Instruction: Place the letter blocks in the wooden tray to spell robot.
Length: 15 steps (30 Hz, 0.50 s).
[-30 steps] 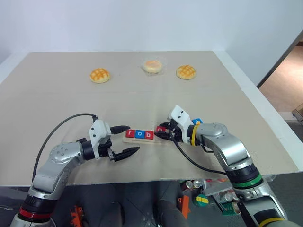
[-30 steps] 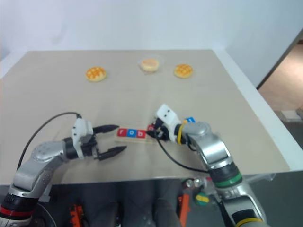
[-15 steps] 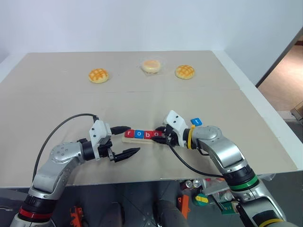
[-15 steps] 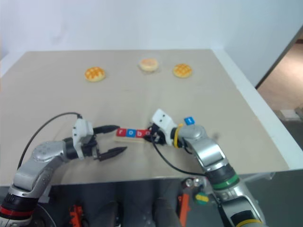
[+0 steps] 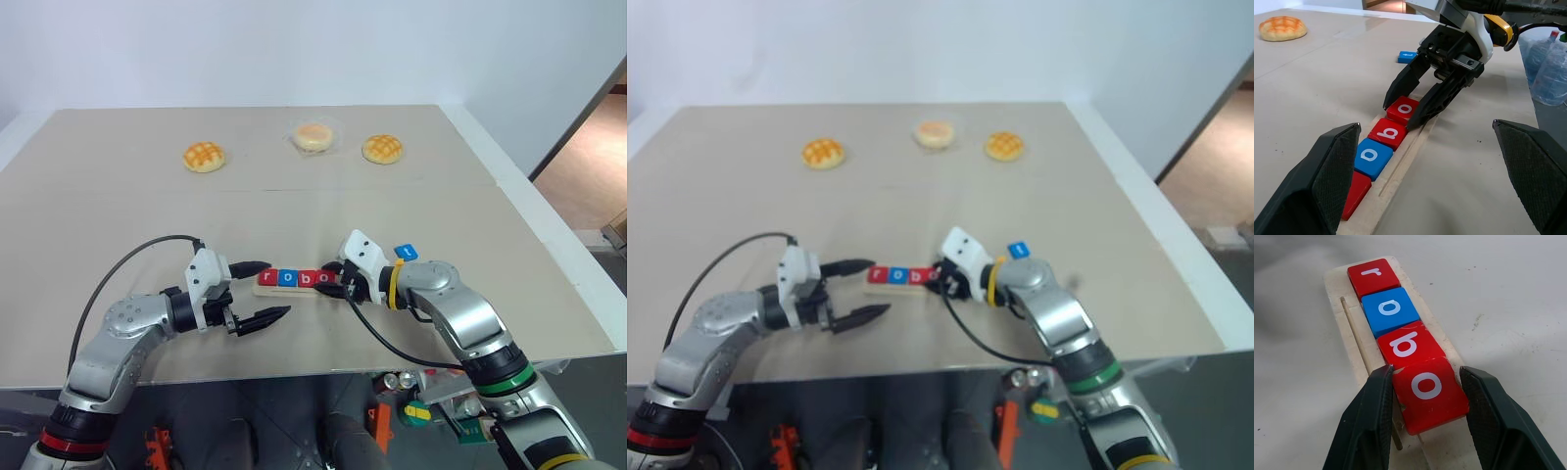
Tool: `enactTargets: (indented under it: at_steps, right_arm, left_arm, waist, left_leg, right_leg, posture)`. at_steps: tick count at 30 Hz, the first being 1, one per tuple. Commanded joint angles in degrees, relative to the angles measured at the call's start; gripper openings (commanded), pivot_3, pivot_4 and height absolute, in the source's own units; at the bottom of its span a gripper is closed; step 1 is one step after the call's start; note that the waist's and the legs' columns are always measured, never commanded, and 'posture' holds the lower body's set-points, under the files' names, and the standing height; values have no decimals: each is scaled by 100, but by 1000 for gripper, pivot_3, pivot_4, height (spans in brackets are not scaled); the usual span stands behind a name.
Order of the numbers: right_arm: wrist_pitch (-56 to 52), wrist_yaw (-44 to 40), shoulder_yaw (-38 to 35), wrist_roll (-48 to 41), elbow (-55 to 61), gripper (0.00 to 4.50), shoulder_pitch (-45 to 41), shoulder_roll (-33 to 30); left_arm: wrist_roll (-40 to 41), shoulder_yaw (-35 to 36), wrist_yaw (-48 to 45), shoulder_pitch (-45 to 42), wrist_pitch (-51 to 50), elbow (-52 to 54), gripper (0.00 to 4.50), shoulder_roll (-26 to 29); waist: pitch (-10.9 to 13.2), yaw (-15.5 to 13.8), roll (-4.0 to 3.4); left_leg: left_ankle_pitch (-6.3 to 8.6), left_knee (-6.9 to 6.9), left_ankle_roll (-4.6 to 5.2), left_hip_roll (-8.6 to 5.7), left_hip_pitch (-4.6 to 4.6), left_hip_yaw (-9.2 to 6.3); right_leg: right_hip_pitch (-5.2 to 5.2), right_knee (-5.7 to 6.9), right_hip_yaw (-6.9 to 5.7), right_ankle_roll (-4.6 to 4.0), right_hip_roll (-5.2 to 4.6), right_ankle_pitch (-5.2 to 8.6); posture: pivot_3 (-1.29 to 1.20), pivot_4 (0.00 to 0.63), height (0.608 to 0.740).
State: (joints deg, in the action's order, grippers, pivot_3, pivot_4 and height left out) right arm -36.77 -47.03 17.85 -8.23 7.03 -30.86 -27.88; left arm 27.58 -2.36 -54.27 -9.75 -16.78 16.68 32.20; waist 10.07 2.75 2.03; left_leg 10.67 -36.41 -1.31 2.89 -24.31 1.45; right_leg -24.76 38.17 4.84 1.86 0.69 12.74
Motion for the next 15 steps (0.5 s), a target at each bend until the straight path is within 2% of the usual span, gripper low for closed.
enactTargets:
  at_steps: [1,15]
  right_arm:
    - [179,-136,21,-3,-31,1571,-52,-20]
    - [641,-647,13,108,-413,1571,-154,-280]
  left_arm:
    - [65,26,6,-56,-29,212,4500,2]
    - [61,41,25,-36,-93,255,4500,-6]
  waist:
    - [0,0,0]
    - [0,0,0]
  left_leg:
    - [0,0,0,0,0,0]
    - [0,0,0,0,0,0]
  right_leg:
    - [0,0,0,0,0,0]
    - [0,0,-1,0,0,0]
  posture:
    - [0,150,739]
    - [0,150,739]
